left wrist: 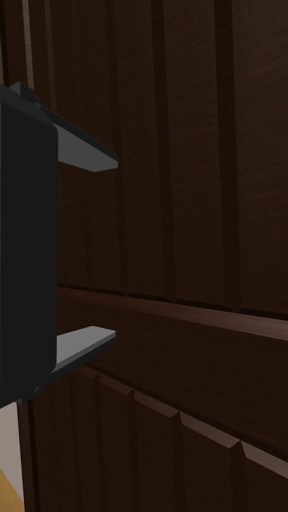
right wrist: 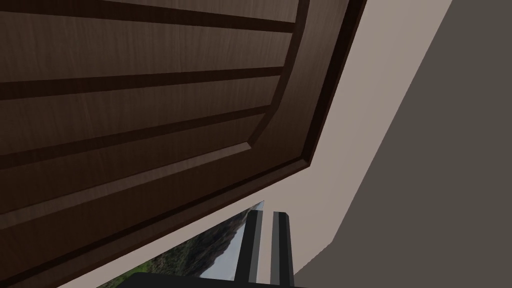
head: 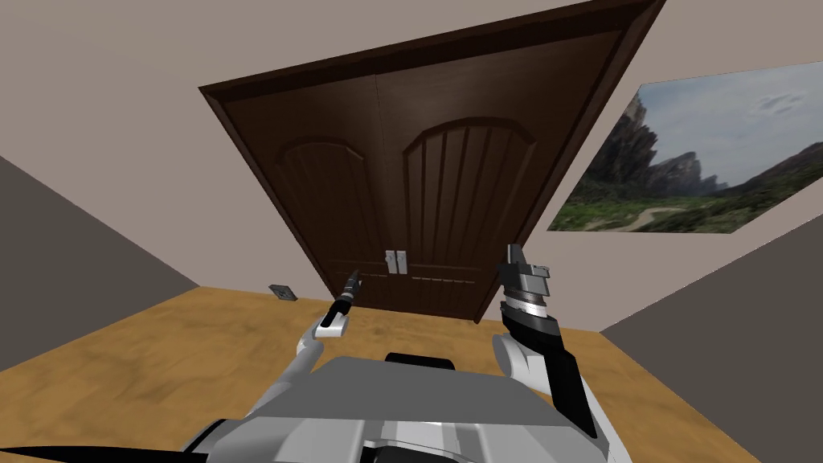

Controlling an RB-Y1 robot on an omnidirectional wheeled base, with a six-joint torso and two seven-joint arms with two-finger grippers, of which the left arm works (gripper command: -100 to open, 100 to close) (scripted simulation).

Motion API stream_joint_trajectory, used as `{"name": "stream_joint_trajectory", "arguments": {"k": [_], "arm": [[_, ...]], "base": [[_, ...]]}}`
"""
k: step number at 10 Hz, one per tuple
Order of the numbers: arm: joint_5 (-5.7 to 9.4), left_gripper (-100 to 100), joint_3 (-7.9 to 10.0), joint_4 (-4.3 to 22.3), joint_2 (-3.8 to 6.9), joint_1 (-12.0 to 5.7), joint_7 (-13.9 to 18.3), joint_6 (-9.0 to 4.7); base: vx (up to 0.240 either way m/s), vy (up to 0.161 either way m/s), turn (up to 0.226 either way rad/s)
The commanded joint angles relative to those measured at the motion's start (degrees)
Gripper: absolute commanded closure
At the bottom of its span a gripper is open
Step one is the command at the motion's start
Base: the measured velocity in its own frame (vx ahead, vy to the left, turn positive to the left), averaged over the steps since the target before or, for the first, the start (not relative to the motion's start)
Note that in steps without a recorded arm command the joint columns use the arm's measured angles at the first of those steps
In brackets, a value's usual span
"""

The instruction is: Pull the door open

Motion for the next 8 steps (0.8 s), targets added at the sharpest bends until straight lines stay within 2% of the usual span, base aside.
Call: {"name": "stream_joint_trajectory", "arguments": {"k": [1,4,6,7,8], "arm": [[0.00,-100,-0.27,0.1,-0.24,-0.51,0.2,-0.38],[-0.21,-100,-1.64,-0.4,-1.37,-1.97,0.3,-0.70],[-0.50,-100,-3.27,-1.2,-2.71,-3.46,0.4,-0.97],[-0.34,-100,-2.74,-0.9,-1.95,-2.76,0.5,-0.94],[-0.34,100,-2.74,-0.9,-1.95,-2.76,0.5,-0.94]], "base": [[0.183,-0.025,-0.121],[0.187,-0.032,-0.127],[0.205,-0.105,-0.199],[0.093,-0.069,-0.033],[-0.012,0.011,0.036]]}}
